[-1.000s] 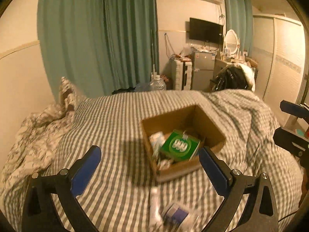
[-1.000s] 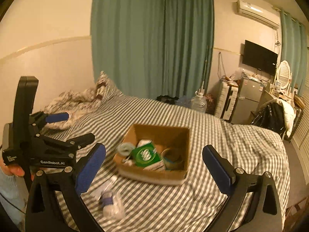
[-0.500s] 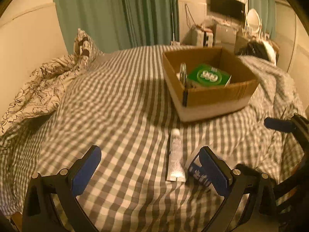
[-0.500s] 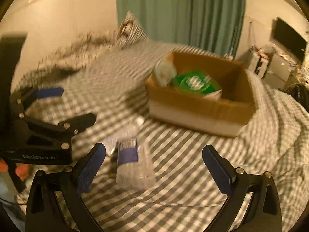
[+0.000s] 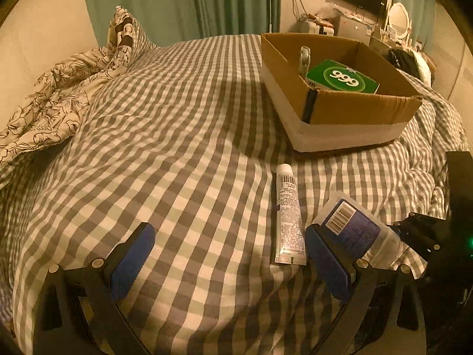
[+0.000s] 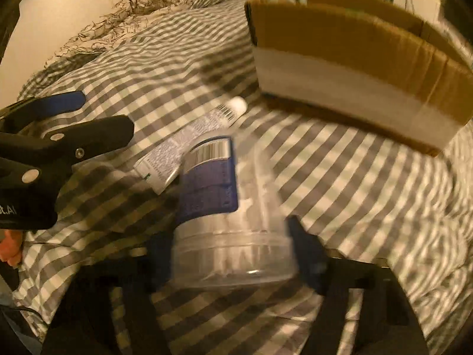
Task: Organize objects
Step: 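Grasp the cotton swab bottle with the right tool while the left tool grasps the toothpaste tube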
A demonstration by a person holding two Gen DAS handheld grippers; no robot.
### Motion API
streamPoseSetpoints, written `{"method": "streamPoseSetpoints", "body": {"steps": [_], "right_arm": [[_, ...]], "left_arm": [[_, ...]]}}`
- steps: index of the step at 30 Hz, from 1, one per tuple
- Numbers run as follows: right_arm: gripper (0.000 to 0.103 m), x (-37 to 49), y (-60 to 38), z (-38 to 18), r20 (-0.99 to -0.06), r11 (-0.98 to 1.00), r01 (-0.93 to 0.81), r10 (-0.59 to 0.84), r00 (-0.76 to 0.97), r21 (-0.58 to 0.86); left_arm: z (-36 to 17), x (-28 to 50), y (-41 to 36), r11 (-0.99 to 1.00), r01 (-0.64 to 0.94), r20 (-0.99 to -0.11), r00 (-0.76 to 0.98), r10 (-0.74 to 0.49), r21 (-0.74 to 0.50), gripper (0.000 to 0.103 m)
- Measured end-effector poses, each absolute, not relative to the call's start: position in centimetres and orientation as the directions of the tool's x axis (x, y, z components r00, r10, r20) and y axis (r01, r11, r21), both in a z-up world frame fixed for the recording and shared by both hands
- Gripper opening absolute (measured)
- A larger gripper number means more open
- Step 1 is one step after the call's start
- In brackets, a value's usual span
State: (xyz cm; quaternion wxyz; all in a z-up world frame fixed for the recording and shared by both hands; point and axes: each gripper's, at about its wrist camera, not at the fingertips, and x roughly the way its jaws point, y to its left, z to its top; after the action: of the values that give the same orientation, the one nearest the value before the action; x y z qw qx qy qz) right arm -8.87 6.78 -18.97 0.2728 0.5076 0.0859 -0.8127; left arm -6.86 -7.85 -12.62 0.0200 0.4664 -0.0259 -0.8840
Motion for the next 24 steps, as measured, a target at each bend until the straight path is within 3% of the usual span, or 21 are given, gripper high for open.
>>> {"method": "streamPoseSetpoints", "body": {"steps": [10, 16, 18, 20, 24], "right_arm": [[0.063, -7.9, 13.5, -13.4, -0.809, -0.905, 0.423, -0.272, -0.522, 0.031], [0.063, -8.7, 17.8, -12.9, -0.809, -0.946, 0.323, -0.220, -0.545, 0.040], [0.063, -8.6, 18.6, -13.3, -0.811, -0.948, 0.312, -0.228, -0.539, 0.060], [0.063, -8.8, 18.8, -13.7, -0.816, -0.948, 0.312, -0.230, -0.530, 0.065], [0.063, -8.9, 18.4, -14.4, -0.823, -0.946, 0.320, -0.228, -0.520, 0.060]], "left_arm": [[-13.3, -8.1, -4.0, -0.994, -0.032, -0.843, -0.534, -0.070, 0.103, 0.103], [-15.7, -10.3, -1.4, -0.992, -0.062, -0.868, -0.492, -0.067, 0.112, 0.102], [-16.9, -10.9, -1.4, -0.991, -0.054, -0.879, -0.469, -0.083, 0.122, 0.095], [-17.8, -11.4, -1.8, -0.993, -0.045, -0.895, -0.438, -0.077, 0.108, 0.081], [-19.0, -12.2, -1.6, -0.992, -0.064, -0.905, -0.421, -0.068, 0.105, 0.069]]}}
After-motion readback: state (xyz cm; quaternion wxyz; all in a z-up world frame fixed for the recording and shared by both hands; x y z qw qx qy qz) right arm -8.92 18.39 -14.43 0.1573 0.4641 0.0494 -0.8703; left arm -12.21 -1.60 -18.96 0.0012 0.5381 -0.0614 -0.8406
